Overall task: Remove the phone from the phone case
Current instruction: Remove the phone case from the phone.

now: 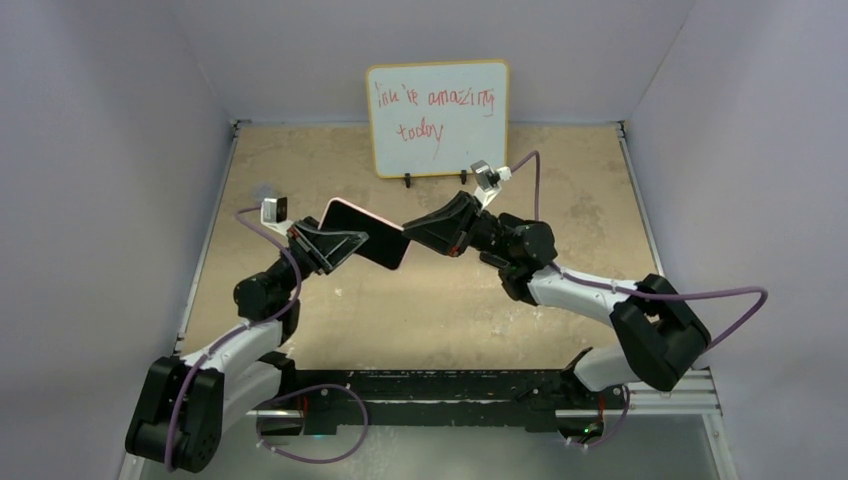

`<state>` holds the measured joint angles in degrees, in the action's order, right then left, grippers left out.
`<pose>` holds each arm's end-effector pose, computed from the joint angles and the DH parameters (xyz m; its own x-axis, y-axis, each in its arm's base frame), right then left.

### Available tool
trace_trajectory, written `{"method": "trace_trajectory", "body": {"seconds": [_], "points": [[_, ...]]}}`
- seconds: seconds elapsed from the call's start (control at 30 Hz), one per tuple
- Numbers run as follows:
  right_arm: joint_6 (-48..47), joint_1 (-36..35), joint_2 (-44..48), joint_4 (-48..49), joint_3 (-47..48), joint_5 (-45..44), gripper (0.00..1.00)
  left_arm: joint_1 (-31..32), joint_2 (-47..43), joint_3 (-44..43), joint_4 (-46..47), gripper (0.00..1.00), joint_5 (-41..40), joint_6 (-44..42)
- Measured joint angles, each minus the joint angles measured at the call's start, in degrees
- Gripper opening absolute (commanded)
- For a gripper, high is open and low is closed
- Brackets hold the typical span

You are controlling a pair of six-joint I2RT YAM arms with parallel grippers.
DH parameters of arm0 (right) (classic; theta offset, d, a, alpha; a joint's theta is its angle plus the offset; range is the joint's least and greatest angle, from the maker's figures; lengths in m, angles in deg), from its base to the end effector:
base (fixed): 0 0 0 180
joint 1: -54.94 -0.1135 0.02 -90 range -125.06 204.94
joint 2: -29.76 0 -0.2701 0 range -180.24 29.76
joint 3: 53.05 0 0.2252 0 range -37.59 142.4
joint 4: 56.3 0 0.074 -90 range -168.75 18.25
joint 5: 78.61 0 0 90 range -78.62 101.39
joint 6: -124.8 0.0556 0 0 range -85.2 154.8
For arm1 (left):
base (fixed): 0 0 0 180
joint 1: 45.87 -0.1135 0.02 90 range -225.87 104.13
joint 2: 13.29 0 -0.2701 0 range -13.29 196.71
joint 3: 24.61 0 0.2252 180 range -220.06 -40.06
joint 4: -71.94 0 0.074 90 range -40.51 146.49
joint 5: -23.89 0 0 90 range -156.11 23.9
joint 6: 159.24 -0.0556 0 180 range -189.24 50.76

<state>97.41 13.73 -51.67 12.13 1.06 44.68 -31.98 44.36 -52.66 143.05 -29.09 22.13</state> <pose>0.1835 0.2012 0.3564 -0.5377 0.5157 -0.6671 -0.8357 -0.2207 0.5030 0.1472 -0.0709 0.3089 -0.6446 -0.6628 -0.3810 0.6281 -0.1750 -0.7582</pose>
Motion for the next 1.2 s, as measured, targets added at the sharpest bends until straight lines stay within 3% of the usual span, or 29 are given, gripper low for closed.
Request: {"method": "trace_trajectory", "body": {"seconds": [0.23,0.37,0.47,0.77,1.0,1.2], "points": [[-1.84,1.2,2.86,-0.33,-1.7,0.07,0.47,0.13,1.07,0.63,-0.83,0.0,0.74,0.09],[-5.4,1.49,6.43,-2.54,-1.84,-0.63,0.54,0.13,1.97,0.85,-1.22,0.0,0.92,0.11],[-9.79,1.75,9.55,-9.31,-1.84,-0.15,0.57,0.13,2.16,0.85,-1.53,0.0,1.38,0.02],[-28.48,1.9,22.23,-36.13,-2.36,-3.41,0.61,0.11,2.05,0.48,-6.1,0.0,1.57,-1.25],[-32.92,-1.62,17.16,-37.92,-5.07,-3.8,0.62,0.11,1.75,-0.15,-11.23,0.0,0.7,-1.33],[-33.14,-5.86,11.74,-33.7,-5.68,-4.11,0.62,0.11,-0.02,-0.15,-13.92,0.0,-0.68,-1.38]]}}
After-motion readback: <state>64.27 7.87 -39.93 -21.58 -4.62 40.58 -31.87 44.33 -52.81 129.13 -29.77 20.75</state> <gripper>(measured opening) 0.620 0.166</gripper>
